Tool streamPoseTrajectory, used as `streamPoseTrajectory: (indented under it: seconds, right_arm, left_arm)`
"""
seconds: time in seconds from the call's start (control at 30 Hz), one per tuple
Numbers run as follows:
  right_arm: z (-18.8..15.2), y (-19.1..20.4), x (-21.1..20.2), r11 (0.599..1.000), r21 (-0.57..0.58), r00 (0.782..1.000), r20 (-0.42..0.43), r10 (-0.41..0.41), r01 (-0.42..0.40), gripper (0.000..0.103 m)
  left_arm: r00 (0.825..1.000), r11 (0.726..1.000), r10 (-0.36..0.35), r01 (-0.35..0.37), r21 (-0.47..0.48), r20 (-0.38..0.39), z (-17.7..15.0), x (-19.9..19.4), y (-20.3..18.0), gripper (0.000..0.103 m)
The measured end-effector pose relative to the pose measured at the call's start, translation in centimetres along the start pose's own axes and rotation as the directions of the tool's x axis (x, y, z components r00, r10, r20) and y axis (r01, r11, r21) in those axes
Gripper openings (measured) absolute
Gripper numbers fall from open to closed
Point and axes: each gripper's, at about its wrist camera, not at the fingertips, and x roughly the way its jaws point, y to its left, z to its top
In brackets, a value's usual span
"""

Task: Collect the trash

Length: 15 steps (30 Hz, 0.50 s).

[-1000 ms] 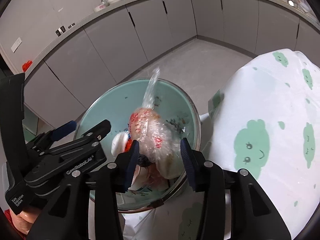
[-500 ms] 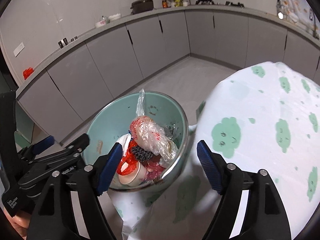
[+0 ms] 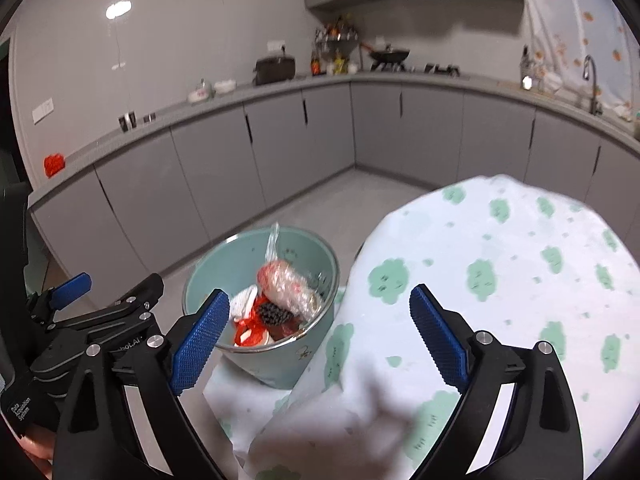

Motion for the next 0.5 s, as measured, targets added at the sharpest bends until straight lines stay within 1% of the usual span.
streamPoseTrajectory:
  seconds: [0.17, 0.33, 0.5]
  right_arm:
    - [0.7, -0.2, -3.9, 0.999, 0.011, 0.995, 0.097, -0.032, 0.031, 0.093]
    - [1.6, -0.4, -7.0, 0.999, 0.028, 0.982, 0.186, -0.04, 0.035, 0.096]
    - [2.1, -0.3, -9.2, 0.999, 0.028, 0.968, 0.247, -0.044, 0.038, 0.096]
  left_arm:
    - [0.995, 1.0, -0.001, 0.0, 0.011, 0.1, 1.2, -3.6, 0.1, 0.098]
    - [0.988, 1.0, -0.021, 0.023, -0.01, 0.154, 1.9, -6.1, 0.4, 0.098]
    - [0.981, 0.999, -0.032, 0.035, -0.011, 0.194, 2.3, -7.9, 0.6, 0.098]
